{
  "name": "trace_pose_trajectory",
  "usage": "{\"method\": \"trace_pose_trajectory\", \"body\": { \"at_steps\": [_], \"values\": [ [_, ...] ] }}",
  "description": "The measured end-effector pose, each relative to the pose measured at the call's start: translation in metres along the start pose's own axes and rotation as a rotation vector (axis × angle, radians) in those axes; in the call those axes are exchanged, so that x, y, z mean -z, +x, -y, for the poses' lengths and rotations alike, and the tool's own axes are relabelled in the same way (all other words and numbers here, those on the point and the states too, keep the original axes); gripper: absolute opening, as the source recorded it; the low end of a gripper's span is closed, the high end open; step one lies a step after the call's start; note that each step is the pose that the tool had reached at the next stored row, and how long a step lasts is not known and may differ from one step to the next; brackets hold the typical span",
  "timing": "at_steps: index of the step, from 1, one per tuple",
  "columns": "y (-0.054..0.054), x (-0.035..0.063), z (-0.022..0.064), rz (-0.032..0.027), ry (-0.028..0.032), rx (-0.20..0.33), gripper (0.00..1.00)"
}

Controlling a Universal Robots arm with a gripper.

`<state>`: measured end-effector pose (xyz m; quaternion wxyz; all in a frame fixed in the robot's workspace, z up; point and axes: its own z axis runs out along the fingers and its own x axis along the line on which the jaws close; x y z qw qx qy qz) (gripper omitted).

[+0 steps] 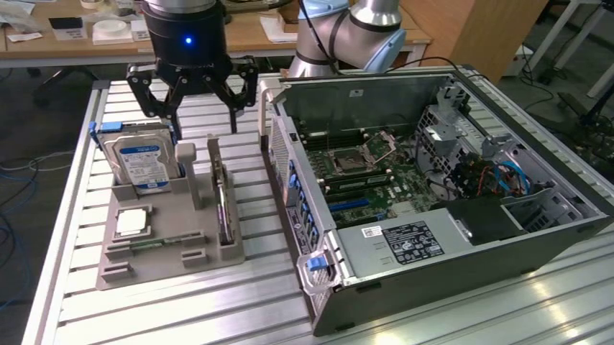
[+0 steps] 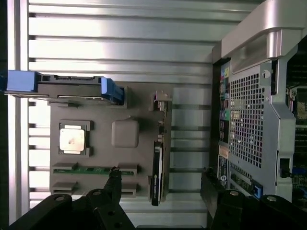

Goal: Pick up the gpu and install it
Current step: 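Pick up the gpu and move the gpu toward the slot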

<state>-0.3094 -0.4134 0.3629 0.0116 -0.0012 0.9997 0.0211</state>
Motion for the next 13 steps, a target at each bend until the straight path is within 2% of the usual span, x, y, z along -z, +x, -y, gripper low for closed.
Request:
{"method": "trace_pose_trajectory", "body": {
  "at_steps": [13],
  "values": [
    [0.0001,-0.0066,0.0025,0.0001,-0.0001,0.0,0.76]
  ]
}}
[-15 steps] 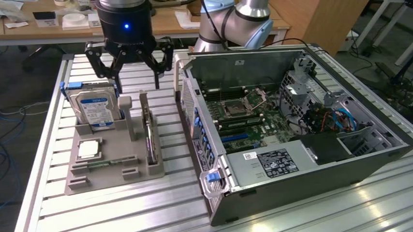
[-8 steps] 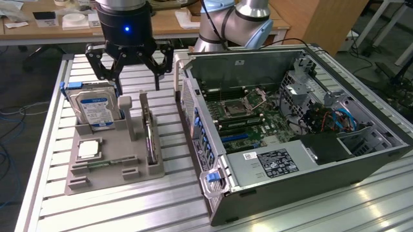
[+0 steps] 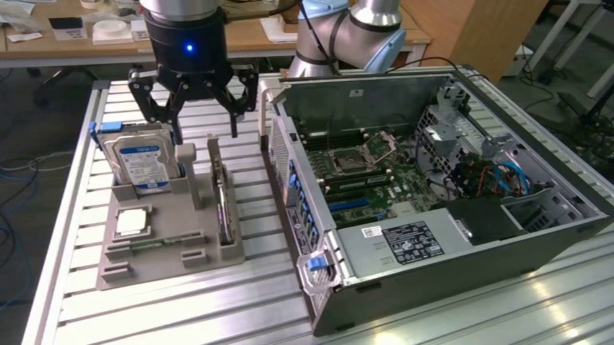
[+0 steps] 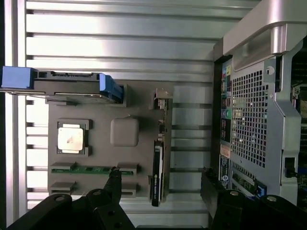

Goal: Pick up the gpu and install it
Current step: 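Pick up the gpu and move the gpu toward the slot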

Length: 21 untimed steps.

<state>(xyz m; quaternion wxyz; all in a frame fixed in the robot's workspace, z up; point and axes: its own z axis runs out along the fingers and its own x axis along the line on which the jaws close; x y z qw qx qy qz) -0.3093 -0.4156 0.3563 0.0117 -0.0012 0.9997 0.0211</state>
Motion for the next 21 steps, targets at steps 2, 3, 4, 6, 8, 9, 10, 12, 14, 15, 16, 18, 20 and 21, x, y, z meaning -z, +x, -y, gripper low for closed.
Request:
{"method": "trace_pose_trajectory", "body": {
  "at_steps": [2,3,4,6,8,9,10,12,14,15,16,18,20,21],
  "values": [
    [0.0,-0.0012,0.0001,0.0,0.0001,0.0,0.76],
    [0.0,-0.0018,0.0002,0.0,0.0,0.0,0.76],
    [0.0,-0.0026,0.0002,0.0001,0.0,0.0,0.76],
    [0.0,-0.004,0.0003,0.0001,0.0,0.0,0.76],
    [0.0,-0.0054,0.0003,0.0,0.0,0.0,0.76],
    [0.0,-0.0062,0.0004,0.0,0.0001,0.0,0.76],
    [0.0,-0.0073,0.0004,0.0001,0.0,0.0,0.76],
    [0.0,-0.0093,0.0005,0.0,0.0,0.0,0.76],
    [0.0,-0.011,0.0006,0.0001,-0.0001,0.0,0.76],
    [0.0,-0.0115,0.0006,0.0,0.0,0.0,0.76],
    [0.0,-0.012,0.0007,0.0,0.0001,0.0,0.76],
    [0.0,-0.0129,0.0008,0.0001,0.0,0.0,0.76],
    [0.0,-0.014,0.0008,0.0003,0.0,0.0,0.76],
    [0.0,-0.0146,0.0009,0.0003,0.0,0.0,0.76]
  ]
}}
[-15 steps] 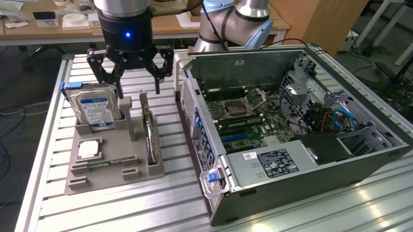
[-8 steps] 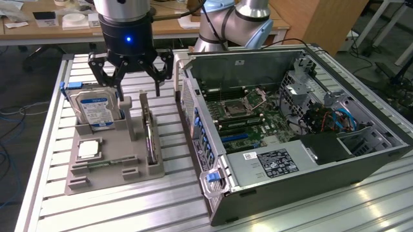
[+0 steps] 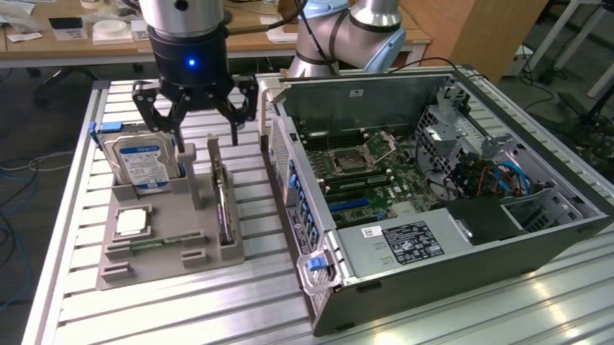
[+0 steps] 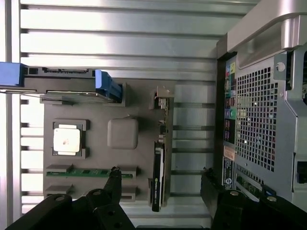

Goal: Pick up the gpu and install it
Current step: 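Pick up the gpu and move the gpu toward the slot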

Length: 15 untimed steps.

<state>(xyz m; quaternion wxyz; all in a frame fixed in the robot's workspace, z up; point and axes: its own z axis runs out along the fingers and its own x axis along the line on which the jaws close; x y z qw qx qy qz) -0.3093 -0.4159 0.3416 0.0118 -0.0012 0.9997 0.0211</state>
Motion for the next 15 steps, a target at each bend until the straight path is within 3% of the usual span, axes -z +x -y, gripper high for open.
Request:
{"method": "trace_pose_trajectory", "body": {
  "at_steps": [15],
  "values": [
    [-0.001,-0.0142,0.0064,0.0039,0.0008,-0.02,0.76]
  ]
}}
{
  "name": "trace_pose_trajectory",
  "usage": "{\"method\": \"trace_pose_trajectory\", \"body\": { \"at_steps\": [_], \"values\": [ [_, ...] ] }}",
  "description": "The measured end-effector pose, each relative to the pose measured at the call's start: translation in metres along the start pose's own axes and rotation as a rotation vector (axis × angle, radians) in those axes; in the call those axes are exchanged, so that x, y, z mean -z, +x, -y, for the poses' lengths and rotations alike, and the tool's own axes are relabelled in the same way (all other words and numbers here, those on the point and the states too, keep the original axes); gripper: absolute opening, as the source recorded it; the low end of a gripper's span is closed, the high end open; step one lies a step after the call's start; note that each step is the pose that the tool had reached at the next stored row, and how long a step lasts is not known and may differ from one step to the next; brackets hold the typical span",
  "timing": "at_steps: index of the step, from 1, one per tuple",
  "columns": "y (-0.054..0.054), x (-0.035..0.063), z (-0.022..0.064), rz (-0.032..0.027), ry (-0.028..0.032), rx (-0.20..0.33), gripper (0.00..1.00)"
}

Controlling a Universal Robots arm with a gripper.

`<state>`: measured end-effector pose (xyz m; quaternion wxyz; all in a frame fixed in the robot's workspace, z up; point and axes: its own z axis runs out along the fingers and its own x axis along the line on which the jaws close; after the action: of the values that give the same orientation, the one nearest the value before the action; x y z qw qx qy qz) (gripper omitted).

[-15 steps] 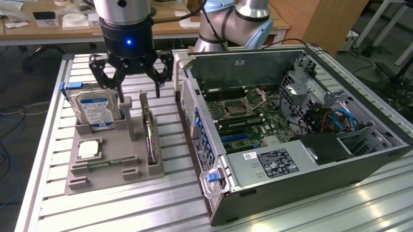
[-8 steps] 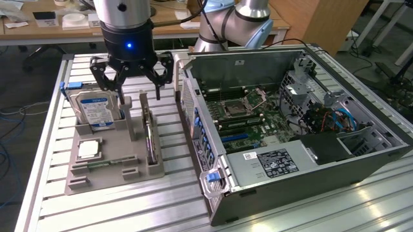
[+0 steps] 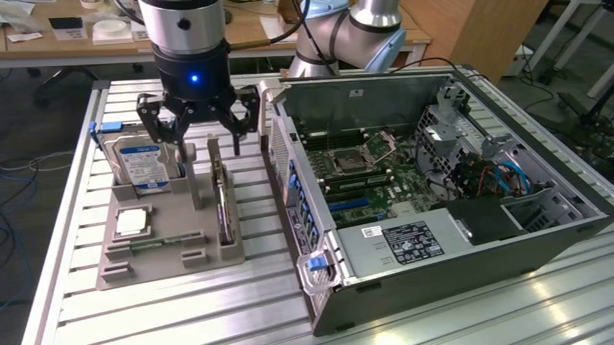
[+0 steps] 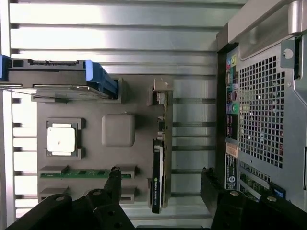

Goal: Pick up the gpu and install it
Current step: 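Pick up the gpu and move the gpu toward the slot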

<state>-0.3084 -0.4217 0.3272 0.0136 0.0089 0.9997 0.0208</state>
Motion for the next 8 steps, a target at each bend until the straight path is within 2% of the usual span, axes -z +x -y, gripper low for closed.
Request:
{"method": "trace_pose_trajectory", "body": {
  "at_steps": [8],
  "values": [
    [-0.0033,-0.0087,0.0028,0.001,0.001,-0.002,0.76]
  ]
}}
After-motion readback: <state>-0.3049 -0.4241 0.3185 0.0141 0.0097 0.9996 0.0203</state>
